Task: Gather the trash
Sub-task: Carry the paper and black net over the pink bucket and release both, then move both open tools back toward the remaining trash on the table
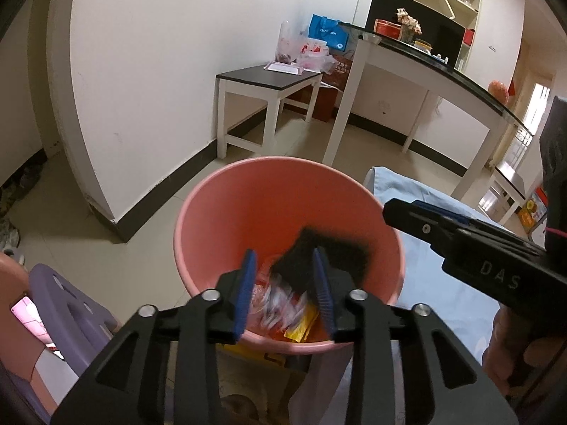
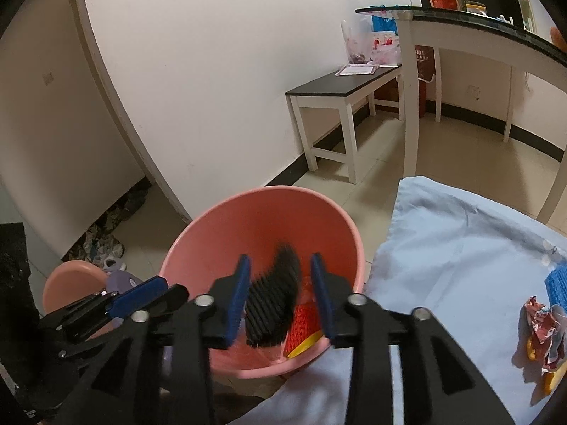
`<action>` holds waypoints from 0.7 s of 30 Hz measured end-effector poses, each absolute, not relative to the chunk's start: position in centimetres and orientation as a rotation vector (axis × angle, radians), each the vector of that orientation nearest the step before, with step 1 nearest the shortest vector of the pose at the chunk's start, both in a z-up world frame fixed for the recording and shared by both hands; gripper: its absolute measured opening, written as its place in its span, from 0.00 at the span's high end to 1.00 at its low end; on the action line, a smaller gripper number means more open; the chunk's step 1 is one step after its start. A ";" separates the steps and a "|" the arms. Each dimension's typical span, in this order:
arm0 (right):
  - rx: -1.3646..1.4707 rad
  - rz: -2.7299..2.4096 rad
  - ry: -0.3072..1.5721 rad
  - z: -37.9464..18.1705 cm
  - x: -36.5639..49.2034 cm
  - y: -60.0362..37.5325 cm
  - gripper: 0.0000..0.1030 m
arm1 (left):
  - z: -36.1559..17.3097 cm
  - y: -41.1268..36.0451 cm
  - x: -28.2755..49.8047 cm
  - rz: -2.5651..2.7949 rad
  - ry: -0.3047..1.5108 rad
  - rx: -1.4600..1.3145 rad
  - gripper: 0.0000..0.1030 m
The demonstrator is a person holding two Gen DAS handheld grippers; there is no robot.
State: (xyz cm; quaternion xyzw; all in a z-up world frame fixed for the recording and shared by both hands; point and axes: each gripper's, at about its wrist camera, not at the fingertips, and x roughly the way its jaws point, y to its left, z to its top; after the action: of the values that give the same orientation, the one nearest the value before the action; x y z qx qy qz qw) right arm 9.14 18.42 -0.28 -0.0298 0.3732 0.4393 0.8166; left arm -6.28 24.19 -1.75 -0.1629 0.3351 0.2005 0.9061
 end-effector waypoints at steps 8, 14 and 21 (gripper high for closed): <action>-0.079 0.943 0.773 0.3 8.0 17.6 0.56 | -1.4 23.9 -6.7 0.405 0.688 -0.359 0.65; -0.082 0.946 0.765 0.8 7.1 16.5 0.52 | -1.0 23.1 -7.0 0.396 0.686 -0.360 0.65; -0.080 0.947 0.755 1.5 5.6 14.4 0.49 | 0.0 21.7 -7.7 0.379 0.670 -0.359 0.65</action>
State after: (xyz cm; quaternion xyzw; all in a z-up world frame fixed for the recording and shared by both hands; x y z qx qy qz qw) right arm 5.63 14.43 1.46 -0.0376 0.3546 0.4449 0.8215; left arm -7.66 21.73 -0.04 -0.1743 0.3251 0.1840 0.9111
